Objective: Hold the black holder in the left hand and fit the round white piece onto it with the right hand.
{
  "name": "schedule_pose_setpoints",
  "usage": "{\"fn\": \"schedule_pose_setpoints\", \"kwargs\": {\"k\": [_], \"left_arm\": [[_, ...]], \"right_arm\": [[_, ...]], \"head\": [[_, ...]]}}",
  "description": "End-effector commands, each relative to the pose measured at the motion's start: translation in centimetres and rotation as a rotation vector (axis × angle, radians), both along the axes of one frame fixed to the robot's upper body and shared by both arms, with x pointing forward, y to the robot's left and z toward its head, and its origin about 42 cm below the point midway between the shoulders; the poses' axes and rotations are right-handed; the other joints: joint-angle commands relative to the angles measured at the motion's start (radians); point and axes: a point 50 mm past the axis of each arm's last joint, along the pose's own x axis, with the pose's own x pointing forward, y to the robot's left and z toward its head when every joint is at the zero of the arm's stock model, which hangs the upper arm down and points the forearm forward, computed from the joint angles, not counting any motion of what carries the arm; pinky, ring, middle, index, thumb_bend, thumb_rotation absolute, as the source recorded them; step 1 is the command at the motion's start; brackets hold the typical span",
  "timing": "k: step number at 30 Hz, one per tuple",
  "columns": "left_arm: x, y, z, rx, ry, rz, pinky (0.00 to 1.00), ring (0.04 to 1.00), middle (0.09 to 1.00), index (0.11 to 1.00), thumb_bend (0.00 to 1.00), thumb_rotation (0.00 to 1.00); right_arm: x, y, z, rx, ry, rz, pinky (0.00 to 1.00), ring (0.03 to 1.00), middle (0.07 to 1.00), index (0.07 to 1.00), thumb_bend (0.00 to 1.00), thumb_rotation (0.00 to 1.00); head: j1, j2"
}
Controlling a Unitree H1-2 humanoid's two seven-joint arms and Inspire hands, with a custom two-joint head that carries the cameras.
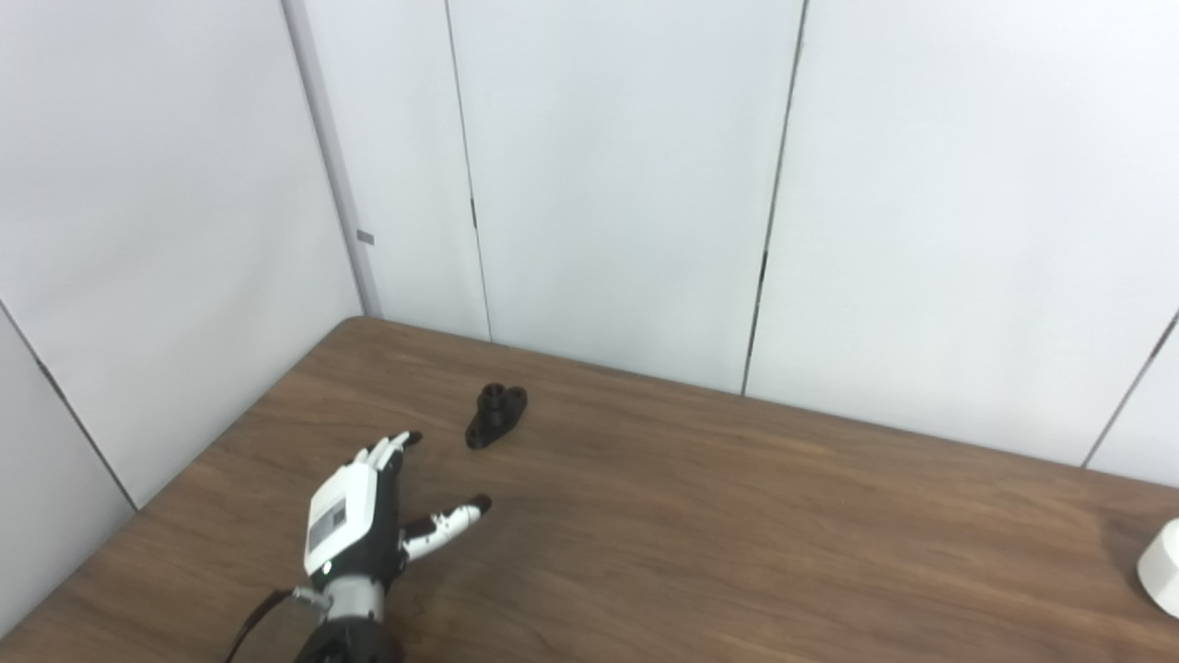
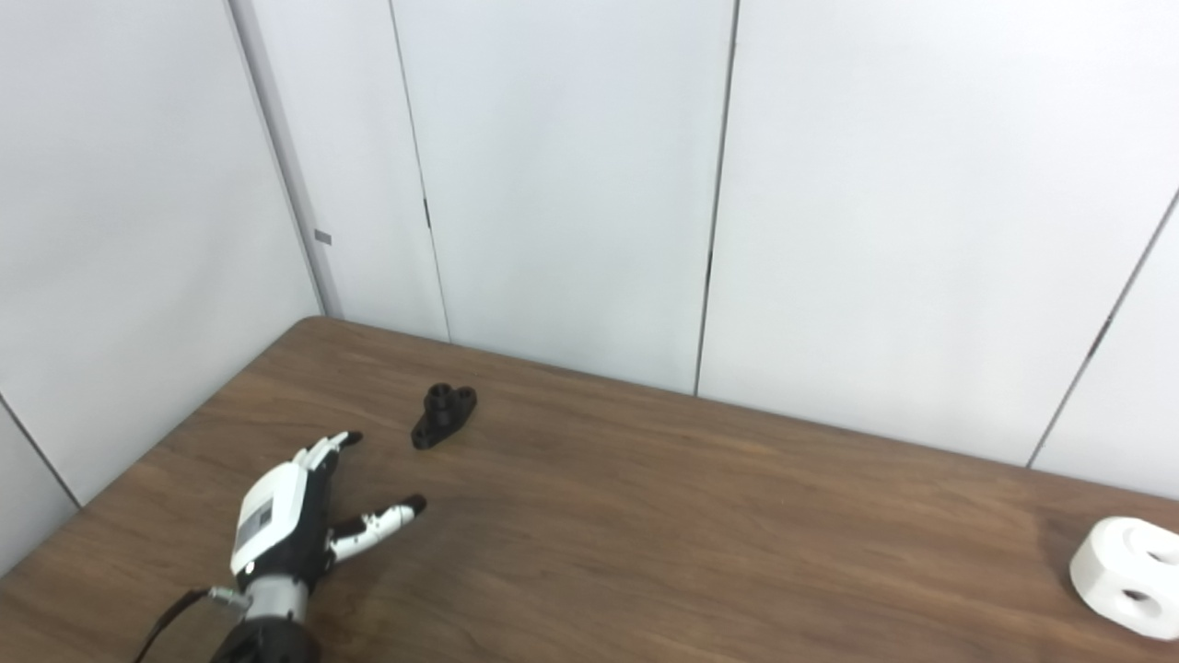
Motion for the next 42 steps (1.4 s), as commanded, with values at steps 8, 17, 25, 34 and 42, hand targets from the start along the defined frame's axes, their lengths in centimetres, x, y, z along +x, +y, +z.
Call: {"fn": "schedule_pose_setpoints", "kwargs": {"k": [8, 17, 25, 34, 42], "left_arm": [[3.6, 1.2, 1.2, 0.056, -0.027, 0.042, 0.98, 0.948, 0.914, 0.861, 0.89, 0.48], [6.3, 1.8, 1.1, 0.086, 0.010, 0.035, 0.98, 0.958, 0.922, 0.862, 0.86, 0.49], [8.8, 2.1, 1.2, 0.063, 0.023, 0.018, 0.98, 0.971, 0.934, 0.866, 0.86, 0.48], [10.8, 1.8, 1.7, 0.045, 0.052, 0.001, 0.99, 0.974, 0.943, 0.865, 0.83, 0.46], [12.4, 1.6, 2.0, 0.053, 0.065, -0.023, 0.99, 0.968, 0.934, 0.859, 0.81, 0.45]], "right_arm": [[-1.9, 1.3, -1.8, 0.044, 0.057, -0.006, 1.00, 1.000, 1.000, 0.988, 0.55, 1.00], [-2.2, 1.4, -1.8, 0.038, 0.057, 0.000, 1.00, 1.000, 1.000, 0.985, 0.52, 1.00], [-2.3, 1.5, -1.6, 0.030, 0.063, -0.011, 1.00, 1.000, 0.996, 0.974, 0.51, 1.00], [-2.3, 1.6, -1.7, 0.031, 0.063, -0.007, 1.00, 1.000, 0.994, 0.973, 0.51, 1.00], [-2.5, 1.8, -1.6, 0.034, 0.075, -0.011, 1.00, 1.000, 0.997, 0.968, 0.52, 1.00]], "head": [[-0.007, 0.012], [-0.019, 0.021], [-0.031, 0.028], [-0.043, 0.032], [-0.056, 0.032]]}}
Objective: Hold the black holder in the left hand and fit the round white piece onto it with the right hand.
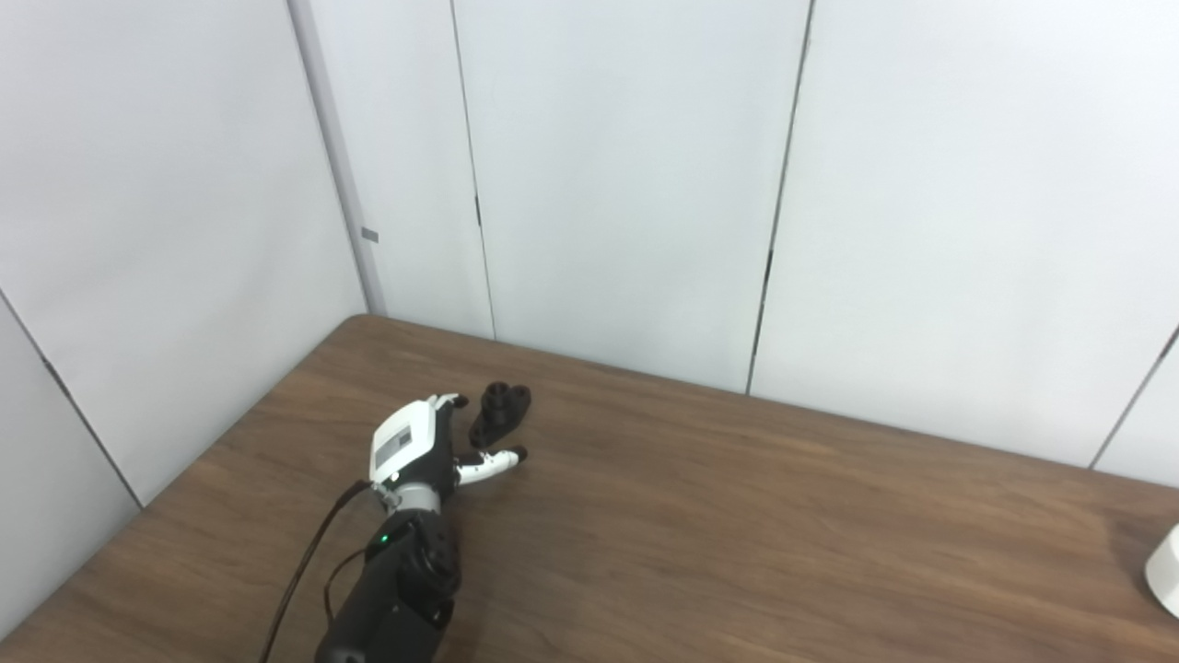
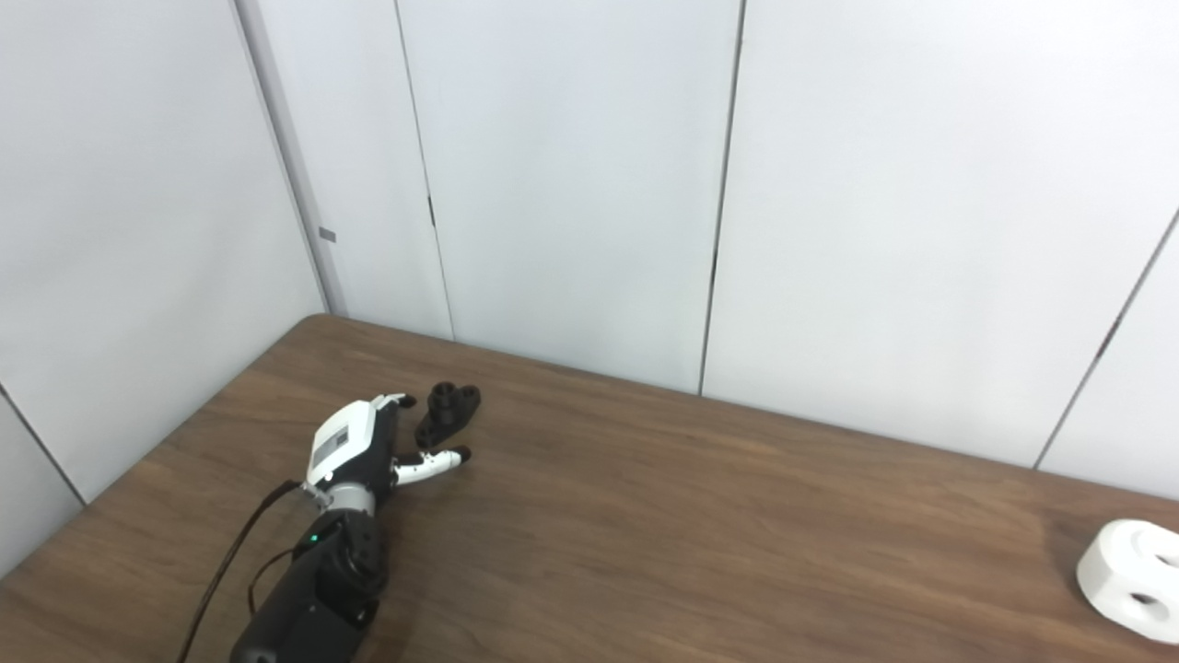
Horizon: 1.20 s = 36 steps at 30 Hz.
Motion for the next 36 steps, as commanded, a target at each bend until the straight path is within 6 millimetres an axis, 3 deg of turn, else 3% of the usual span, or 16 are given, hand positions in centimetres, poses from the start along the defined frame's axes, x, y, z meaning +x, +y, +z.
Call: {"fn": "schedule_pose_setpoints", "kwargs": {"k": [1, 7, 13, 24, 30, 36], "left_arm": [[1.7, 0.7, 2.7, 0.043, -0.060, -0.002, 0.99, 0.968, 0.934, 0.860, 0.81, 0.45], [2.5, 0.7, 2.4, 0.055, -0.040, 0.001, 1.00, 0.972, 0.939, 0.867, 0.82, 0.46], [3.5, 0.9, 2.5, 0.078, -0.012, 0.009, 1.00, 0.976, 0.938, 0.870, 0.80, 0.47], [4.5, 1.0, 2.6, 0.086, 0.012, 0.018, 1.00, 0.979, 0.940, 0.875, 0.79, 0.46], [4.5, 0.9, 2.7, 0.094, 0.012, 0.020, 1.00, 0.969, 0.921, 0.835, 0.78, 0.44], [4.3, 1.2, 2.7, 0.106, 0.016, 0.024, 1.00, 0.976, 0.908, 0.737, 0.76, 0.41]], "right_arm": [[-1.2, 0.8, -1.5, 0.037, 0.054, -0.017, 1.00, 1.000, 0.995, 0.965, 0.51, 1.00], [-1.3, 1.0, -1.7, 0.052, 0.031, -0.014, 1.00, 0.999, 0.985, 0.961, 0.48, 1.00], [-1.5, 0.9, -1.6, 0.041, 0.037, -0.021, 1.00, 0.999, 0.987, 0.959, 0.52, 1.00], [-1.5, 0.9, -1.5, 0.040, 0.027, -0.029, 0.99, 0.975, 0.977, 0.955, 0.51, 1.00], [-1.4, 0.9, -1.4, 0.036, 0.023, -0.025, 1.00, 0.982, 0.974, 0.957, 0.51, 1.00], [-1.5, 0.8, -1.3, 0.042, 0.028, -0.025, 1.00, 1.000, 0.986, 0.959, 0.52, 1.00]], "head": [[-0.001, -0.001], [-0.009, -0.003], [-0.007, -0.001], [-0.007, -0.001], [-0.006, 0.002], [-0.002, 0.010]]}}
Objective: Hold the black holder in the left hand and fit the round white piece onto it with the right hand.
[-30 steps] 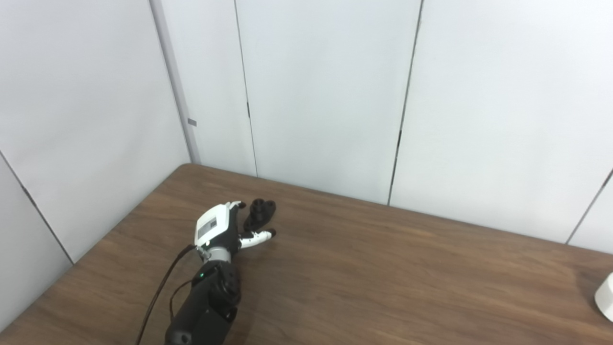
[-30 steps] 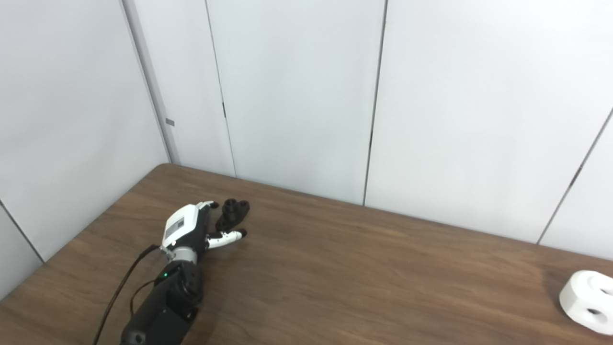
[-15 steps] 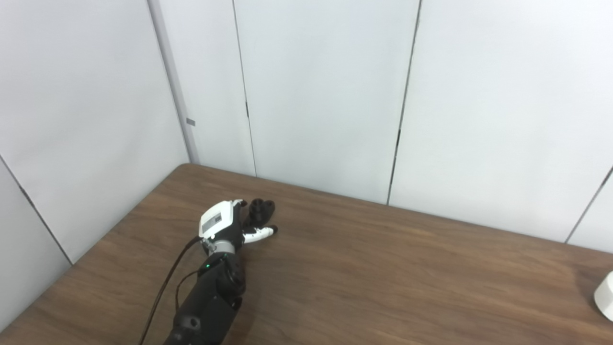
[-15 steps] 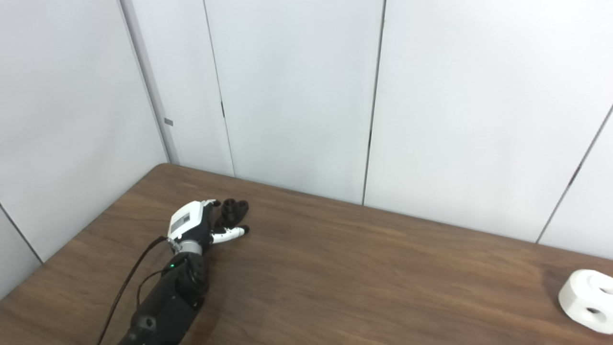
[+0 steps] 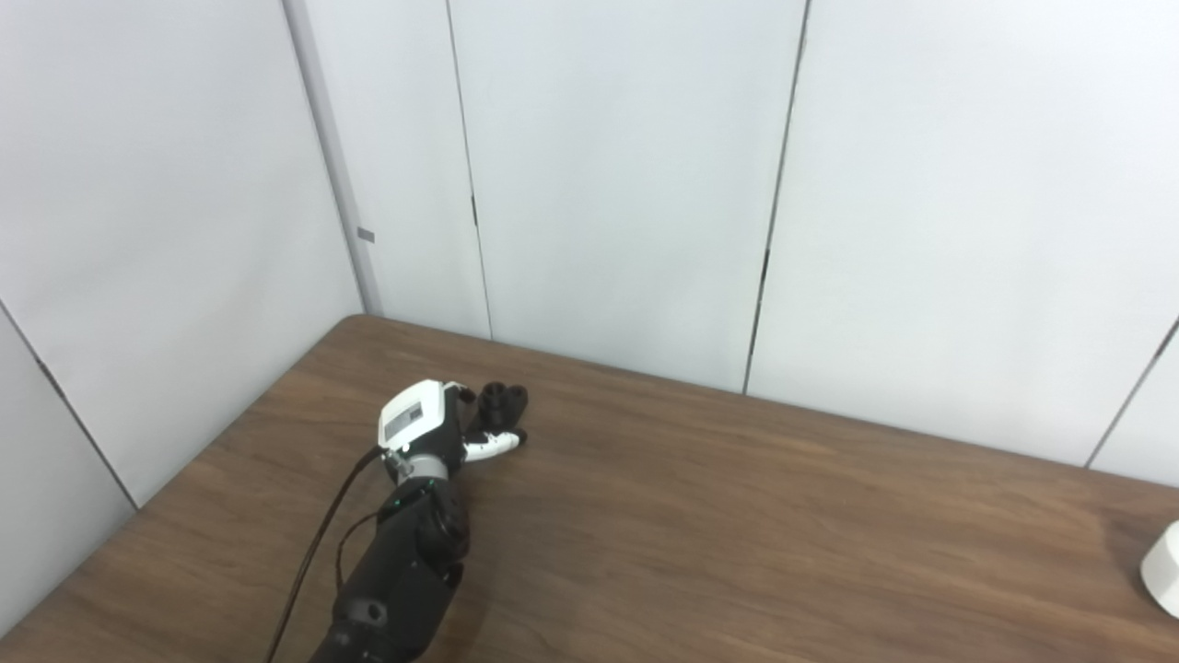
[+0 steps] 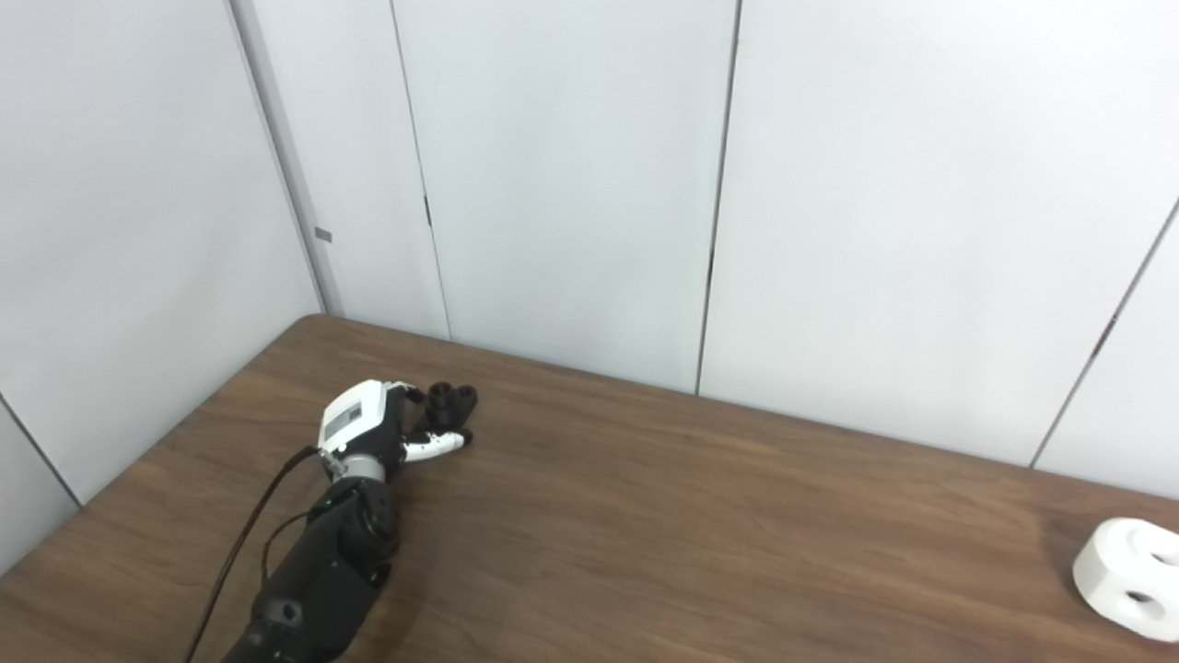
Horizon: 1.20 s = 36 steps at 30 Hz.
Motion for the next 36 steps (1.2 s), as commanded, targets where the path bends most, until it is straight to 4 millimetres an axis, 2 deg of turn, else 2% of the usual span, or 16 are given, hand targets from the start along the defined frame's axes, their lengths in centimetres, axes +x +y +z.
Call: {"fn": "schedule_pose_setpoints", "kwargs": {"k": [1, 9, 14, 18, 24, 35, 36], "left_arm": [[0.9, 0.5, 2.5, 0.042, -0.059, 0.005, 1.00, 0.976, 0.905, 0.729, 0.76, 0.41], [0.5, 0.7, 2.2, 0.067, -0.053, 0.015, 0.99, 0.969, 0.906, 0.731, 0.77, 0.41], [0.4, 0.9, 2.1, 0.077, -0.043, 0.019, 0.99, 0.972, 0.914, 0.770, 0.77, 0.42], [0.3, 1.0, 2.2, 0.081, -0.030, 0.017, 1.00, 0.978, 0.916, 0.759, 0.77, 0.42], [0.0, 1.1, 2.0, 0.086, -0.025, 0.022, 0.99, 0.972, 0.891, 0.618, 0.76, 0.36], [-0.2, 1.1, 1.7, 0.073, -0.031, 0.028, 0.96, 0.952, 0.848, 0.541, 0.76, 0.26], [-0.2, 1.0, 1.7, 0.068, -0.036, 0.026, 0.97, 0.952, 0.843, 0.515, 0.64, 0.17]], "right_arm": [[-1.1, 0.6, -1.4, 0.042, 0.040, -0.009, 1.00, 0.999, 0.984, 0.958, 0.52, 1.00], [-1.2, 0.6, -1.0, 0.032, 0.056, -0.011, 1.00, 1.000, 0.983, 0.955, 0.52, 1.00], [-1.2, 0.5, -1.0, 0.030, 0.061, -0.004, 1.00, 1.000, 0.992, 0.962, 0.53, 1.00], [-1.2, 0.5, -0.8, 0.025, 0.059, -0.003, 1.00, 1.000, 0.995, 0.964, 0.53, 1.00], [-1.1, 0.4, -0.7, 0.023, 0.056, -0.005, 1.00, 1.000, 0.993, 0.966, 0.53, 1.00], [-1.1, 0.3, -0.6, 0.026, 0.065, -0.005, 1.00, 1.000, 0.997, 0.970, 0.55, 1.00], [-1.1, 0.3, -0.6, 0.025, 0.065, -0.006, 1.00, 1.000, 0.997, 0.971, 0.54, 1.00]], "head": [[0.002, 0.002], [0.008, 0.010], [0.010, 0.012], [0.014, 0.019], [0.017, 0.024], [0.019, 0.026], [0.020, 0.032]]}}
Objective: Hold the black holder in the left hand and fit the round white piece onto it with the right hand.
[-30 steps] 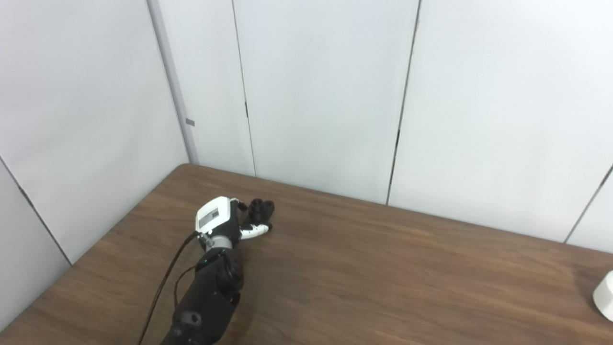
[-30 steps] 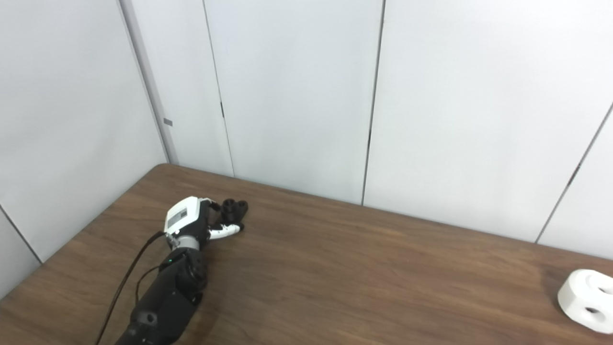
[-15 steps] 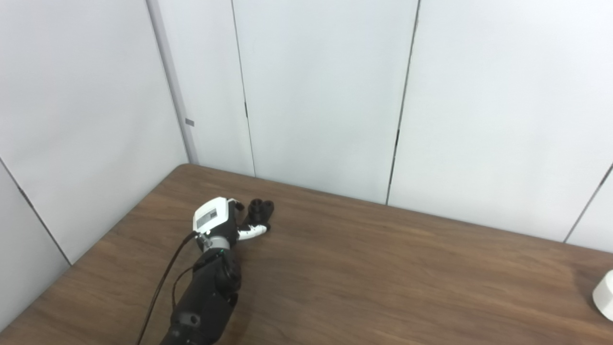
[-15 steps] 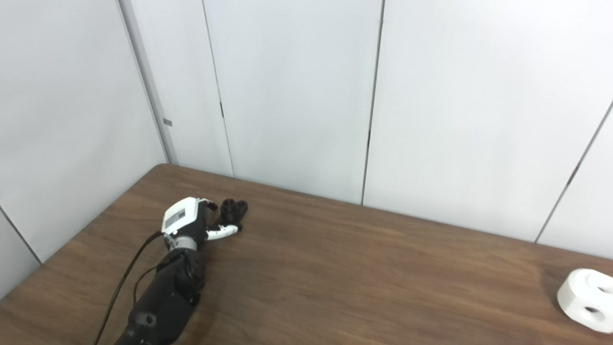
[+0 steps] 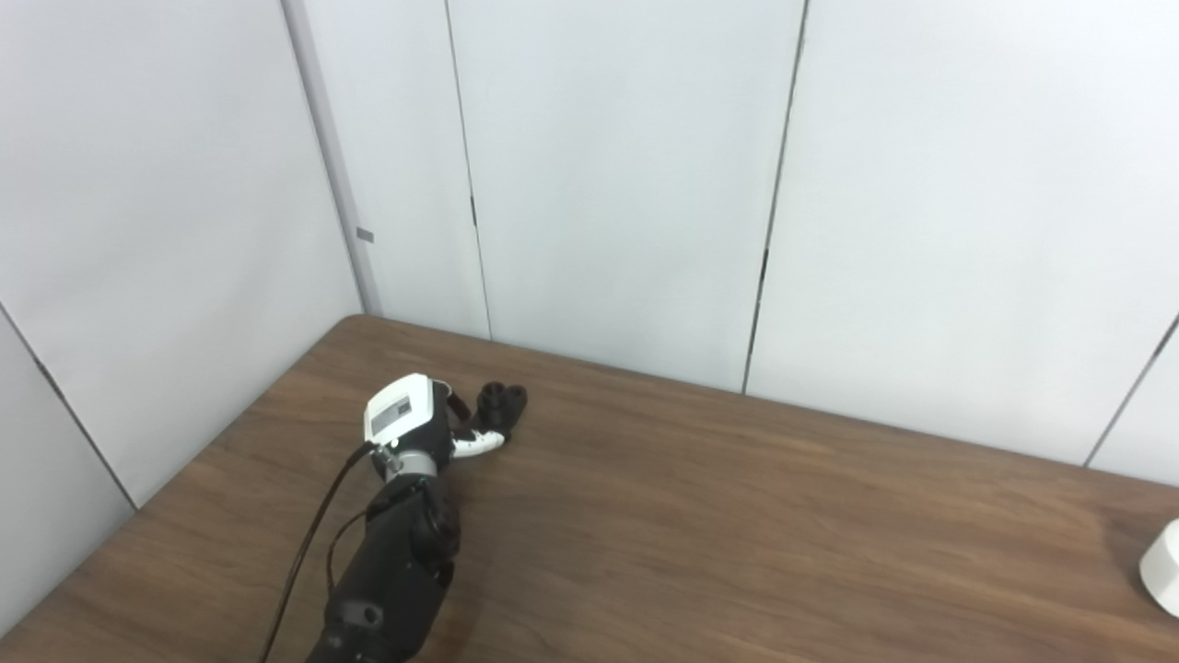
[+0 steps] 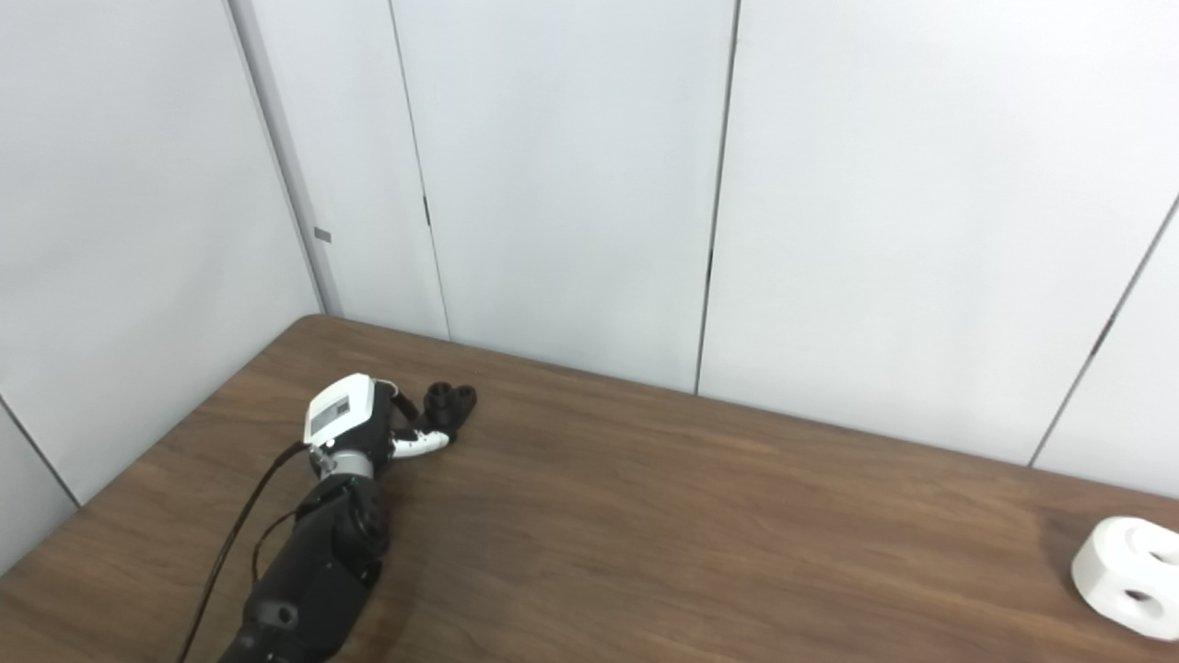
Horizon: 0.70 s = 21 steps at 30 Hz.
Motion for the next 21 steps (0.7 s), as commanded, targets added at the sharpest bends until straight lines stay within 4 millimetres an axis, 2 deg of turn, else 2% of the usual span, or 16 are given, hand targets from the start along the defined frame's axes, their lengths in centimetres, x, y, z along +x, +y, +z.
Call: {"fn": "schedule_pose_setpoints", "kwargs": {"k": [1, 2, 5, 21], "left_arm": [[0.22, 0.28, 1.19, 0.019, -0.043, 0.003, 0.97, 0.950, 0.837, 0.501, 0.58, 0.13], [0.22, 0.26, 1.15, 0.017, -0.044, 0.001, 0.97, 0.949, 0.833, 0.492, 0.55, 0.10], [0.23, 0.23, 0.97, 0.021, -0.043, -0.005, 0.97, 0.944, 0.825, 0.487, 0.52, 0.08], [0.67, 0.03, 0.46, -0.028, -0.056, -0.022, 0.98, 0.949, 0.832, 0.485, 0.52, 0.07]], "right_arm": [[-0.82, 0.17, -0.47, 0.019, 0.027, -0.009, 1.00, 1.000, 0.995, 0.969, 0.54, 1.00], [-0.81, 0.16, -0.42, 0.018, 0.027, -0.010, 1.00, 1.000, 0.994, 0.968, 0.55, 1.00], [-0.77, 0.08, -0.32, 0.011, 0.027, -0.011, 1.00, 1.000, 0.990, 0.964, 0.54, 1.00], [-0.60, 0.02, -0.38, 0.027, 0.022, -0.021, 1.00, 1.000, 0.998, 0.971, 0.56, 1.00]], "head": [[0.001, 0.000], [0.001, 0.000], [0.001, 0.000], [-0.007, -0.008]]}}
